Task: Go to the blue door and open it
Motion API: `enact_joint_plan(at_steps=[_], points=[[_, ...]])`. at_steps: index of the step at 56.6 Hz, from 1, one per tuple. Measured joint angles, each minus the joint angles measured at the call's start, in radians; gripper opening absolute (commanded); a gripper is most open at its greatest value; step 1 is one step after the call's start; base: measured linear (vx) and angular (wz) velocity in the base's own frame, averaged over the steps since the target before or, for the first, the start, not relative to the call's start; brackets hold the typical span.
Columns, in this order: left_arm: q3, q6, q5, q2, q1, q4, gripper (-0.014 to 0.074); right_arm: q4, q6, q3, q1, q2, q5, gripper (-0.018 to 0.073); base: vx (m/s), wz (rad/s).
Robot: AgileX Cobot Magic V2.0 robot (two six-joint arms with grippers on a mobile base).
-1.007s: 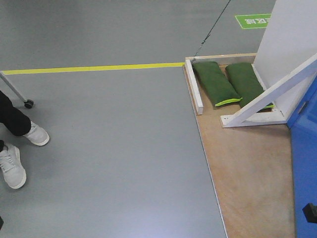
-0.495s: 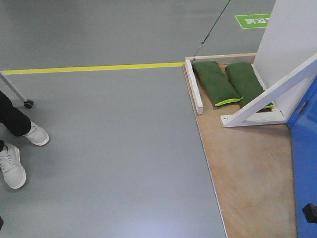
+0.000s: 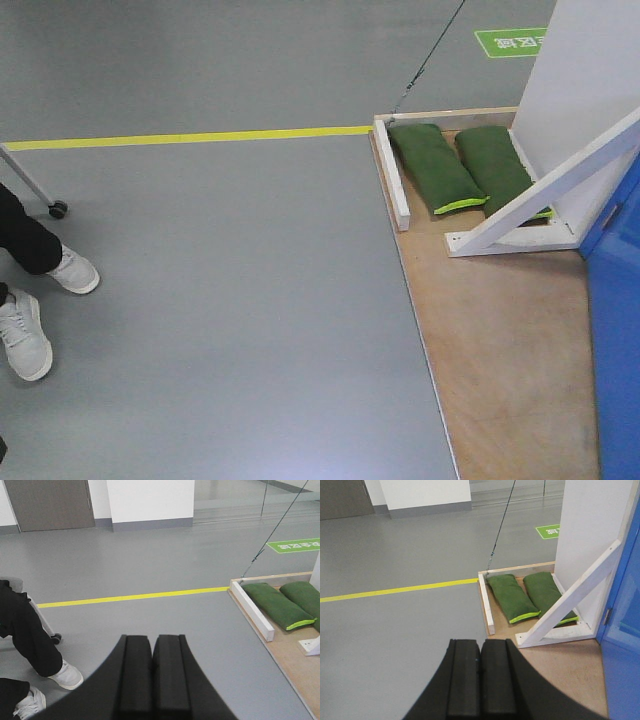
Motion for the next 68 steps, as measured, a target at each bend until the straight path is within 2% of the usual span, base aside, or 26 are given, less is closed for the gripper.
enact_joint_plan(at_steps=[7, 18, 33, 39, 42, 51, 55, 61, 68], points=[[0.0, 0.0, 0.0, 0.0, 0.0, 0.0, 0.0073, 0.0, 0.0, -0.25, 0.0, 0.114, 0.089, 0.0012, 0.0, 0.0], [0.0, 0.0, 0.0, 0.0, 0.0, 0.0, 0.0073, 0.0, -0.001, -0.49, 0.0, 0.189, 0.078, 0.0012, 0.0, 0.0], [0.0, 0.0, 0.0, 0.0, 0.0, 0.0, 0.0073, 0.009, -0.001, -0.54, 0.0, 0.196, -0.025, 0.0012, 0.0, 0.0], [0.0, 0.0, 0.0, 0.0, 0.0, 0.0, 0.0073, 0.005, -0.001, -0.54, -0.005, 0.216, -0.156, 0.0012, 0.0, 0.0], [0.0, 0.0, 0.0, 0.0, 0.0, 0.0, 0.0073, -0.047, -0.001, -0.54, -0.017, 0.228, -0.268, 0.0012, 0.0, 0.0], [0.0, 0.0, 0.0, 0.0, 0.0, 0.0, 0.0073, -0.323, -0.001, -0.54, -0.123, 0.251, -0.593, 0.0012, 0.0, 0.0], [0.0, 0.0, 0.0, 0.0, 0.0, 0.0, 0.0073, -0.391, -0.001, -0.54, -0.193, 0.256, -0.69, 0.0012, 0.0, 0.0], [0.0, 0.0, 0.0, 0.0, 0.0, 0.0, 0.0073, -0.407, -0.001, -0.543, -0.288, 0.267, -0.741, 0.0012, 0.0, 0.0], [0.0, 0.0, 0.0, 0.0, 0.0, 0.0, 0.0073, -0.319, -0.001, -0.576, -0.403, 0.317, -0.742, 0.0012, 0.0, 0.0]])
